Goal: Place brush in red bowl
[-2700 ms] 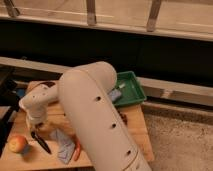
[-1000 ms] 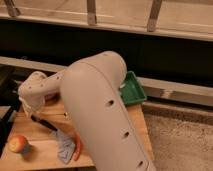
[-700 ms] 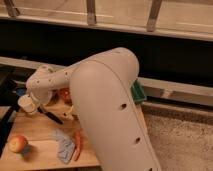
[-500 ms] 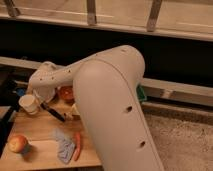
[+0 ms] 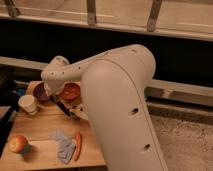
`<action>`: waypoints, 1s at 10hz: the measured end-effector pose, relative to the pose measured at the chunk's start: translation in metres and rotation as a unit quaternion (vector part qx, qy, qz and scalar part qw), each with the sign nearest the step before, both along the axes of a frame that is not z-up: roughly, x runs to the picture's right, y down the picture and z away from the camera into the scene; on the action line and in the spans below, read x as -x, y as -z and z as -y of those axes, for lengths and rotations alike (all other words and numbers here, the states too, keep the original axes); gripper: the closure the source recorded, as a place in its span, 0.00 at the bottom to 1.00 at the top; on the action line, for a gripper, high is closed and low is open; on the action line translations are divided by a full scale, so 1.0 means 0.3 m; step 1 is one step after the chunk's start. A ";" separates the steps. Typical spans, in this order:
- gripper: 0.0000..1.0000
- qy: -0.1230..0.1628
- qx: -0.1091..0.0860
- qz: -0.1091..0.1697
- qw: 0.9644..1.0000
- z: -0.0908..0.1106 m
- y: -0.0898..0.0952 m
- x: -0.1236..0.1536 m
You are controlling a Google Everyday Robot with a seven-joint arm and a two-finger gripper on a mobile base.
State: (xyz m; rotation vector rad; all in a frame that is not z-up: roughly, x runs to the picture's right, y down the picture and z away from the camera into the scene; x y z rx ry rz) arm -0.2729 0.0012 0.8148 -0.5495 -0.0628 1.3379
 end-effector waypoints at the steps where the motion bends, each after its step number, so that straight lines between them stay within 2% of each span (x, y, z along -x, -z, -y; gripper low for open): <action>1: 1.00 -0.002 -0.001 -0.009 1.000 0.019 0.002 -0.002; 6: 1.00 -0.002 -0.005 -0.059 0.998 0.109 0.021 -0.046; 8: 1.00 -0.028 0.005 -0.072 0.997 0.097 0.002 -0.130; 10: 1.00 -0.050 0.020 -0.074 0.996 0.050 -0.037 -0.163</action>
